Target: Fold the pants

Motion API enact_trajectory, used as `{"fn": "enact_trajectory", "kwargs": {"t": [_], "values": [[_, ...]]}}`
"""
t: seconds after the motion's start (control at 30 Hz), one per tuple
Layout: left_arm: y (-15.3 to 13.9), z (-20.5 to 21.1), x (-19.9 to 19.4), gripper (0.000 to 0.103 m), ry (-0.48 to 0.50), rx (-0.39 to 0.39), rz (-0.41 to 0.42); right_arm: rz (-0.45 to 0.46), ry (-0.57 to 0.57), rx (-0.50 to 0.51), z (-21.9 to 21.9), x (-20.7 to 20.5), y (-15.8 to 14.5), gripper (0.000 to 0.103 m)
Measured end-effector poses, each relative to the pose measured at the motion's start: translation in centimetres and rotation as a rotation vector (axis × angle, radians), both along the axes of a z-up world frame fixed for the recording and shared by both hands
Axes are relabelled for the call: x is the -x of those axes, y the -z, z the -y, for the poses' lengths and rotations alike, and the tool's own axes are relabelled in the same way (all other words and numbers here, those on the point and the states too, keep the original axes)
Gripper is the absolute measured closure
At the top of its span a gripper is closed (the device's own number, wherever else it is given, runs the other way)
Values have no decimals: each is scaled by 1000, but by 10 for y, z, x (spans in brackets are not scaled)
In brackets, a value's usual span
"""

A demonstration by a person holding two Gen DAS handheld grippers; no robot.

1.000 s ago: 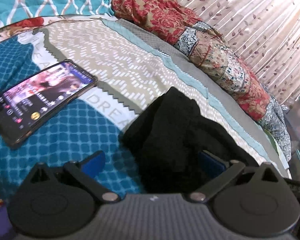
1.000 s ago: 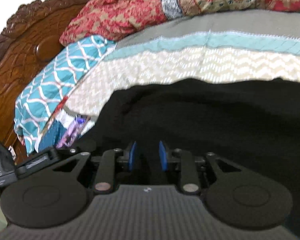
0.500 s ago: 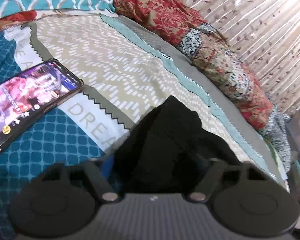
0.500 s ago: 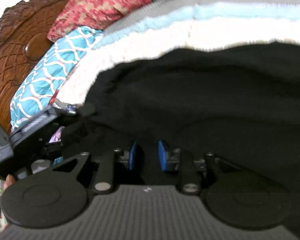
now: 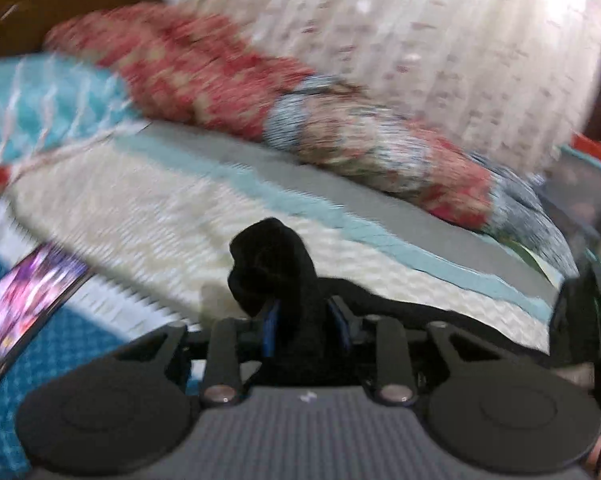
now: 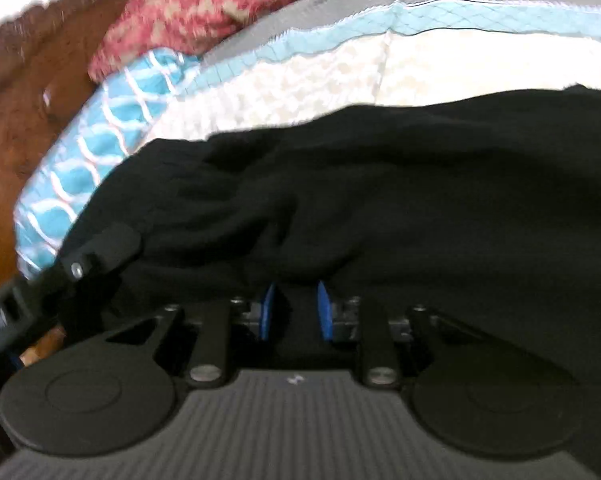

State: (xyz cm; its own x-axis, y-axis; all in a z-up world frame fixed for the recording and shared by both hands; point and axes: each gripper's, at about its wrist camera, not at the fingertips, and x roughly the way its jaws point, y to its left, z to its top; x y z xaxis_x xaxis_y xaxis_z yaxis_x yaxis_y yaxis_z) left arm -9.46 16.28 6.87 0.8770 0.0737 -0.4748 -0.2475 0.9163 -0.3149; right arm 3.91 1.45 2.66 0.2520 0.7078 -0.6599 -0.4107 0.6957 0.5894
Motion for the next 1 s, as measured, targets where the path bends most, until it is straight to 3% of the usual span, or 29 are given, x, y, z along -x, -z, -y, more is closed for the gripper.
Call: {"fn": "enact_trajectory", "kwargs": {"t": [0.13,0.27,0.37,0.43,0.53,0.67,0.73,0.77,0.9,1.0], "values": [[-6,47,-14,79,141,-69,12,-13,132,-92,54,3,-6,75],[12,98,-39,79,335,-91,-57,-25,249,-141,100,13,-9,74],[27,123,-48,79,376,-164,-158,-44,325,-152,121,17,-7,67],[16,121,-33,72,398,-174,-108,-43,344,-166,124,19,-9,63],[-3,99,-5,40,337,-193,-31,-43,346,-187,120,19,-11,56],[-14,52,12,23,161,-150,-19,-60,301,-228,113,19,-8,55],[-10,25,16,21,76,-116,-46,-83,265,-262,120,13,-9,51],[-6,11,16,21,37,-73,-66,-98,249,-282,120,11,-9,43],[13,-38,16,24,-56,164,-90,-141,189,-300,104,4,-7,16],[24,-49,16,24,-78,234,-107,-195,144,-258,81,-3,2,16]]}}
